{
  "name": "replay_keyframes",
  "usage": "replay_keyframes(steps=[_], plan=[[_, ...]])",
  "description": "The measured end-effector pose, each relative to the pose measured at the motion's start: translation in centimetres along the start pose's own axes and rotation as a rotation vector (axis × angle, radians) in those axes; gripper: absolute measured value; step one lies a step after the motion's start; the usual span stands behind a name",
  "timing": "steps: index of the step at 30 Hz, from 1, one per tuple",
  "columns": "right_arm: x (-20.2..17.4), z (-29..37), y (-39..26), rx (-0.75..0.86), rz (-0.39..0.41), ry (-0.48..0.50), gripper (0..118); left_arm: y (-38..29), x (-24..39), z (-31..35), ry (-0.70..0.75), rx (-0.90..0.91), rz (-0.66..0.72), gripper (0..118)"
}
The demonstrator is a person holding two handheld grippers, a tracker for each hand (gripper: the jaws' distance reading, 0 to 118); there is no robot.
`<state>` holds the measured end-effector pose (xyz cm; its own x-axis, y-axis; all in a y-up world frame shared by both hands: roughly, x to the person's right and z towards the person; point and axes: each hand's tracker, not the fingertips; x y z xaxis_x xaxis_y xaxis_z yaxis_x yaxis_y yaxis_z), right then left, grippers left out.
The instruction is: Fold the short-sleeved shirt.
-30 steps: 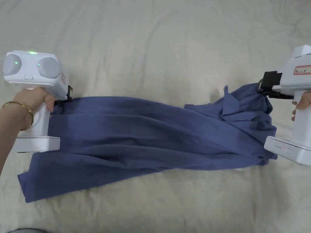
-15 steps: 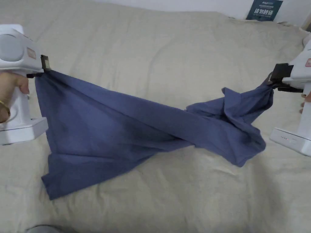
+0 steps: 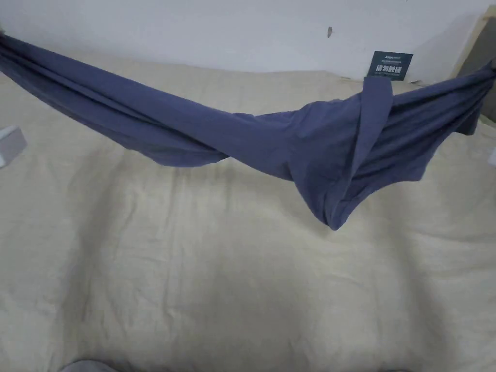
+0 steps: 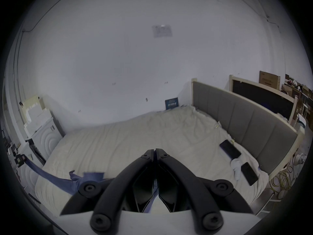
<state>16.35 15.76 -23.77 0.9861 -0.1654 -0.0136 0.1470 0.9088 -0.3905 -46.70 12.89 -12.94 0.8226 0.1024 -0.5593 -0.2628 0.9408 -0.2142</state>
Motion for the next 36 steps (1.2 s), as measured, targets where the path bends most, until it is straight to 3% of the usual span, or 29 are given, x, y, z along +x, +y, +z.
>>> replay_keyframes(steps=[8, 17, 29, 36], plan=[[4.1, 5.2, 3.3, 0.097, -0.081, -0.052, 0, 2.1, -4.2, 2.3, 0.028, 0.032, 0.151, 0], [5.8, 6.4, 4.4, 0.125, -0.157, -0.051, 0, 3.0, -5.4, 2.9, 0.038, 0.068, 0.214, 0], [3.3, 0.1, 5.6, 0.040, -0.102, -0.141, 0, 3.9, -4.1, 1.1, 0.095, 0.016, 0.129, 0], [0.2, -7.9, 10.1, 0.047, -0.029, -0.217, 0, 7.2, 5.5, -9.8, 0.179, 0.034, -0.012, 0]])
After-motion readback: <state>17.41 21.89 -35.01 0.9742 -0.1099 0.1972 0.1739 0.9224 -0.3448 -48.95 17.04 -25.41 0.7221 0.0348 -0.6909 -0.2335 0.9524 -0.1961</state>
